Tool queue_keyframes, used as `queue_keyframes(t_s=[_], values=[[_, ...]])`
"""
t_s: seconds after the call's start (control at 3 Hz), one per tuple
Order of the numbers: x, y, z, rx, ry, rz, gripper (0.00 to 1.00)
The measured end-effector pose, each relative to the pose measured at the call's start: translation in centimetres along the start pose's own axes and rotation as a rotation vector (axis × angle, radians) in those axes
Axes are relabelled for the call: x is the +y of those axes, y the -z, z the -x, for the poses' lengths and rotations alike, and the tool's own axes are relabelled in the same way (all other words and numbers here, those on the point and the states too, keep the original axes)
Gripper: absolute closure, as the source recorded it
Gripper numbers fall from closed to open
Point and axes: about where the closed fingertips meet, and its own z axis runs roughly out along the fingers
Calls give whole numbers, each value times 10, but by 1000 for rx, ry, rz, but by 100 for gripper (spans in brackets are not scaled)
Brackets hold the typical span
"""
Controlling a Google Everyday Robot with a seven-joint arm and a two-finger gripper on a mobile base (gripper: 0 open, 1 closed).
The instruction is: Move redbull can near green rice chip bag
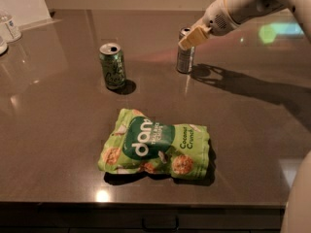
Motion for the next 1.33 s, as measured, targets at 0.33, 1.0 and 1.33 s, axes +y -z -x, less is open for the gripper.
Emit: queue_keyframes(t_s=[0.33, 1.0, 1.33], values=[[17, 11, 3, -23, 15, 48, 86], [83, 50, -3, -14, 64, 228, 100], [125, 64, -20, 22, 106, 308, 100]])
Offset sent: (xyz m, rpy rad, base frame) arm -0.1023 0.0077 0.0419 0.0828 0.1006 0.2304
